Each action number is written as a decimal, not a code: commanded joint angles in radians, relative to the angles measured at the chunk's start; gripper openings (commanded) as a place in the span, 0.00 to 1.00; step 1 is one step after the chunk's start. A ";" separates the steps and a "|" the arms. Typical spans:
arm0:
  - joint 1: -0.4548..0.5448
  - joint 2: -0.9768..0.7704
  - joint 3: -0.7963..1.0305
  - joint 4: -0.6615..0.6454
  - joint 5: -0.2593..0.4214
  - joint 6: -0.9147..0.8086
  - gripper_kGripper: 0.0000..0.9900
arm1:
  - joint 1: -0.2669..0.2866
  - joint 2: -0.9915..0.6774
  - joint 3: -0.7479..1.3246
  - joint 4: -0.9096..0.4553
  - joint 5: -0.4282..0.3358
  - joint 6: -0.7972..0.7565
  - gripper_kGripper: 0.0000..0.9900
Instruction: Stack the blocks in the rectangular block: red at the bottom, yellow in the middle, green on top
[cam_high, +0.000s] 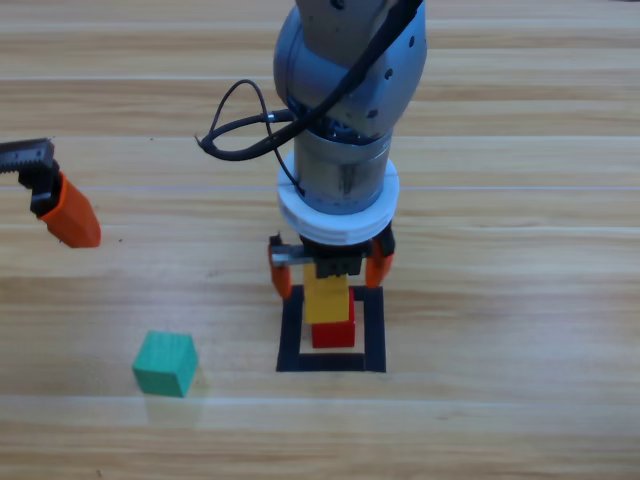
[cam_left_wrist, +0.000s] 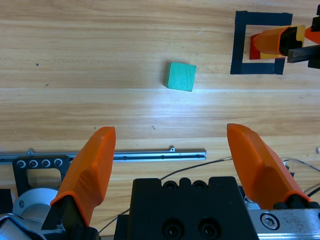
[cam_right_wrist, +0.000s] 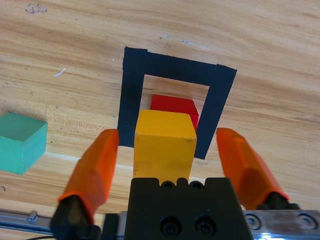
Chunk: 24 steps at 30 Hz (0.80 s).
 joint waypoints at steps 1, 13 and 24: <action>-0.006 -0.010 0.023 -0.008 -0.007 0.011 0.95 | 0.031 0.062 -0.011 0.022 -0.009 0.005 1.00; 0.022 0.049 0.009 -0.065 -0.011 0.025 0.95 | 0.047 -0.365 0.169 -0.012 -0.078 -0.127 1.00; 0.065 0.244 0.244 -0.376 -0.070 0.069 0.95 | -0.216 -0.828 1.117 -0.661 0.093 -0.424 1.00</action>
